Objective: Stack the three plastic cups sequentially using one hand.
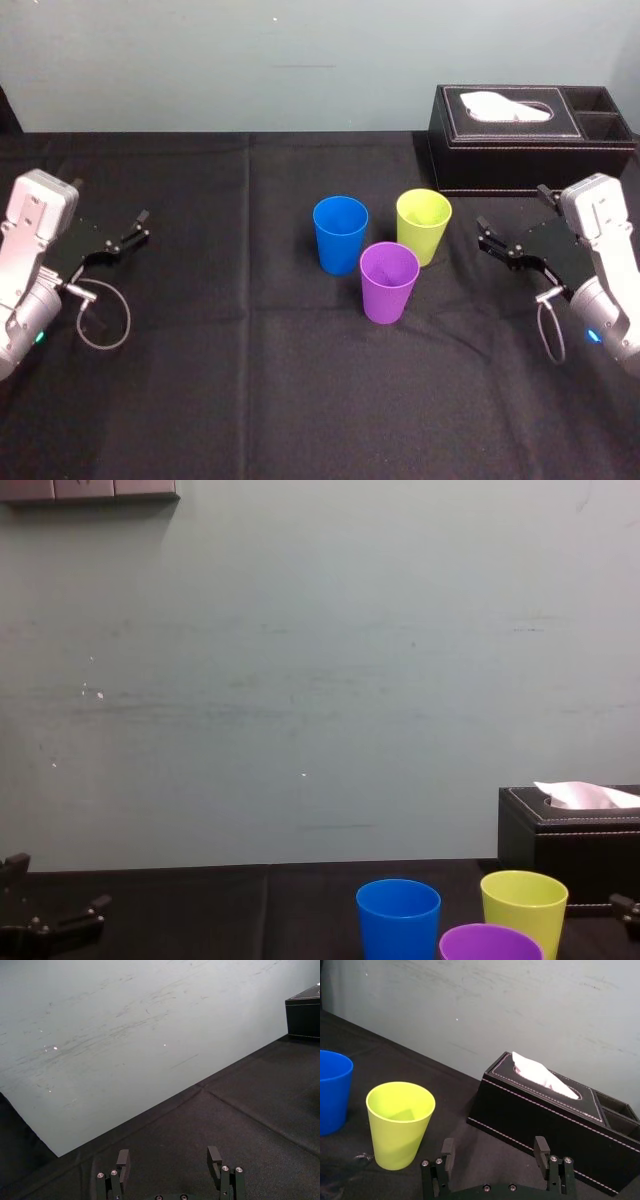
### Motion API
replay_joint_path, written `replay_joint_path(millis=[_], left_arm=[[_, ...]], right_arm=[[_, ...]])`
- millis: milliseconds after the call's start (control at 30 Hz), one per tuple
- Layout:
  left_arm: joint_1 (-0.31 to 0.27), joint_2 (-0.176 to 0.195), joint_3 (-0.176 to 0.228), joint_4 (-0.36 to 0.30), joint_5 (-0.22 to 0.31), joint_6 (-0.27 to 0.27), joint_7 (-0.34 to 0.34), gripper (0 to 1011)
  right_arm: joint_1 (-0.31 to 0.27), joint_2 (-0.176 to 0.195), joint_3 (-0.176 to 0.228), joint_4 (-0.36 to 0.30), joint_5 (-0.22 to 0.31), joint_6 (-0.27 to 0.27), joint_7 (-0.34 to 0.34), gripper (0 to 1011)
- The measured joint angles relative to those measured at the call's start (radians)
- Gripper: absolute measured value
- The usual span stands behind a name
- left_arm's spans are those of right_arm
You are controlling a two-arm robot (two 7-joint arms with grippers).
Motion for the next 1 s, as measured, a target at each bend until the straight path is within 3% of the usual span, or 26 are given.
replay_joint_path(millis=[200,500,833,1000], left_arm=[[0.000,0.000,0.000,0.000,0.000,0.000,0.000,1011],[0.000,0.000,0.000,0.000,0.000,0.000,0.000,1011],[0.000,0.000,0.000,0.000,0.000,0.000,0.000,1012],[0.000,0.000,0.000,0.000,0.000,0.000,0.000,1011]], right_arm=[[-0.015,-0.003,0.026,-0.033,-0.002,0.006,0.001,1003],[-0.076,0.006,0.085,-0.121,0.066,0.032,0.042,1003],[-0.209,0.075,0.142,-0.280,0.192,0.162,0.156,1003],[-0.254,0.098,0.157,-0.324,0.214,0.202,0.191,1003]])
